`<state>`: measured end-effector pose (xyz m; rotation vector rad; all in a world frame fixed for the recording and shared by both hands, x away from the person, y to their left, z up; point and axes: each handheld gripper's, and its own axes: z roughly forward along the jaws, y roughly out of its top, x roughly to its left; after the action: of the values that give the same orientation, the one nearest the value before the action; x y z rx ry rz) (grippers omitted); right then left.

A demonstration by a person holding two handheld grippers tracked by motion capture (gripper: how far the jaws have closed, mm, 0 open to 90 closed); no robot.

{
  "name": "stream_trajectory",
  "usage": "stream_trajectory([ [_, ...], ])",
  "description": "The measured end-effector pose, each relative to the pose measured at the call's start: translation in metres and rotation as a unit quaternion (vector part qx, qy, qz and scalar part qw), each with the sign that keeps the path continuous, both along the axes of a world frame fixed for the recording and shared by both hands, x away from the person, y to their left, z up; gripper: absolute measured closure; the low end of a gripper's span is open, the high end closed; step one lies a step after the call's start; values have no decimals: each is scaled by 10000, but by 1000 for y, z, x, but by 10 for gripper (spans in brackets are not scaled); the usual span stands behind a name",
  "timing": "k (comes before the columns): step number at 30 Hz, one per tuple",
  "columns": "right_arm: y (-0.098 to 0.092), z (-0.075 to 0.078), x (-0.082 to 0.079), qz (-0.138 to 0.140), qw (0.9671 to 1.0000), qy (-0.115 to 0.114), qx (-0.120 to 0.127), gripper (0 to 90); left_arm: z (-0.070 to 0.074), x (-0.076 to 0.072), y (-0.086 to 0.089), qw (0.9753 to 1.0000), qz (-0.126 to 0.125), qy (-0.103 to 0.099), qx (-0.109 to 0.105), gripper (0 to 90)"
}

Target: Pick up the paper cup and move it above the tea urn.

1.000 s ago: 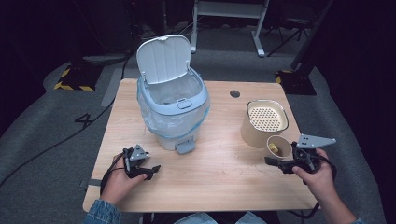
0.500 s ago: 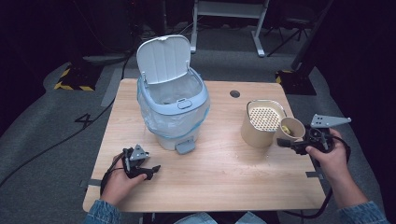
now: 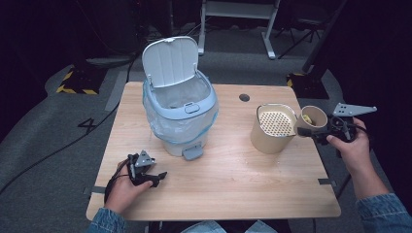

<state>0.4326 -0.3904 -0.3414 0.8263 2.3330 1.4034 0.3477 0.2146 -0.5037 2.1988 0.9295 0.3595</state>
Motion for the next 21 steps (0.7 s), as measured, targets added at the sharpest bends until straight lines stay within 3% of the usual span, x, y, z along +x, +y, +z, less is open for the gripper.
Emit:
stream_trajectory([
  [9,-3,2,20,-129,9999,-27,-97,295,0,0,0,10000,4,20,-21,267],
  [18,10,3,44,-144,9995,-51,-260,294,0,0,0,10000,10,19,-21,267],
  [21,18,0,52,-159,9986,-76,-498,294,0,0,0,10000,4,19,-23,267],
])
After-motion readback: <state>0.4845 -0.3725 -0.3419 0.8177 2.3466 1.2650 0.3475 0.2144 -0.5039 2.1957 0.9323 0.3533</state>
